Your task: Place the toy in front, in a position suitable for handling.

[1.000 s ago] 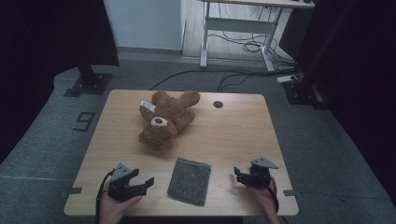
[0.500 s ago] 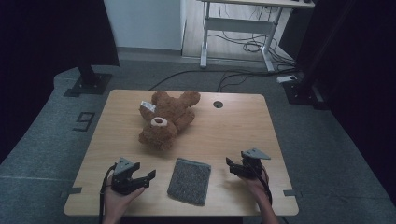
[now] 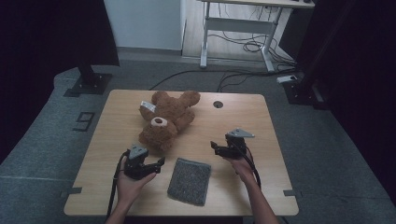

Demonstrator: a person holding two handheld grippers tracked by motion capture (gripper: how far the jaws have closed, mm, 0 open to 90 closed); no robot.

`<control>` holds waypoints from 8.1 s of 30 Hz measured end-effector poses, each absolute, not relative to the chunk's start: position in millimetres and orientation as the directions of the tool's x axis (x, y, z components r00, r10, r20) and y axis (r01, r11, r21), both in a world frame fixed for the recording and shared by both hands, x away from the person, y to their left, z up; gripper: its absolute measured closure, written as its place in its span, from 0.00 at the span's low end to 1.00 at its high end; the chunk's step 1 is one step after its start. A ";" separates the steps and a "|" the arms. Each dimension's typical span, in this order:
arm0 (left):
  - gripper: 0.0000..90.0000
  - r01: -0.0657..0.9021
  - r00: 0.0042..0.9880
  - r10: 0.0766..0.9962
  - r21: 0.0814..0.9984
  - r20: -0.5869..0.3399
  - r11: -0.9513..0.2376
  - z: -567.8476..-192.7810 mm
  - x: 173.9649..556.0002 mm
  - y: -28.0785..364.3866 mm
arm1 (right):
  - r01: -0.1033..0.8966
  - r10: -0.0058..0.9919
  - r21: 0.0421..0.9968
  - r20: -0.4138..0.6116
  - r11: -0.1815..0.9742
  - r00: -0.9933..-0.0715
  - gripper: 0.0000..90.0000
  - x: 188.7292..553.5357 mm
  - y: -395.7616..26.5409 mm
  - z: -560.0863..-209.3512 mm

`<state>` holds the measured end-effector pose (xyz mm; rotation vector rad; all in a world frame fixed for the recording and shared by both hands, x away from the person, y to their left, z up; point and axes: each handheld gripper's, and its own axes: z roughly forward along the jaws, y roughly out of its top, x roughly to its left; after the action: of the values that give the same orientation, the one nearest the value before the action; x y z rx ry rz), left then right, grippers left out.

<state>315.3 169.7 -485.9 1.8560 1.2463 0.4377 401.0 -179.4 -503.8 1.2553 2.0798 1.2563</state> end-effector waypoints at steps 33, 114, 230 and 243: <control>0.16 0.601 0.374 0.921 0.785 -0.111 -0.150 -496.6 356.4 162.7 | 0.508 0.821 0.837 0.136 0.204 -0.554 0.22 460.4 -126.2 -493.8; 0.23 0.497 0.220 0.972 0.848 0.082 -0.184 -514.8 385.5 130.8 | 0.489 0.738 0.841 0.175 0.233 -0.652 1.00 523.5 -65.1 -500.8; 0.95 0.382 0.432 0.898 0.919 -0.085 -0.097 -453.4 380.7 139.1 | 0.245 0.669 0.967 0.225 -0.066 -0.708 0.89 414.9 -137.0 -401.8; 0.94 0.471 0.388 0.917 0.875 -0.091 -0.112 -486.2 393.0 159.6 | 0.332 0.623 0.943 0.269 -0.015 -0.735 0.88 418.0 -118.4 -454.7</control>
<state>393.0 159.6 -486.2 1.7392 1.2224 0.6179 418.0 -118.4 -454.7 1.0098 2.0259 1.8253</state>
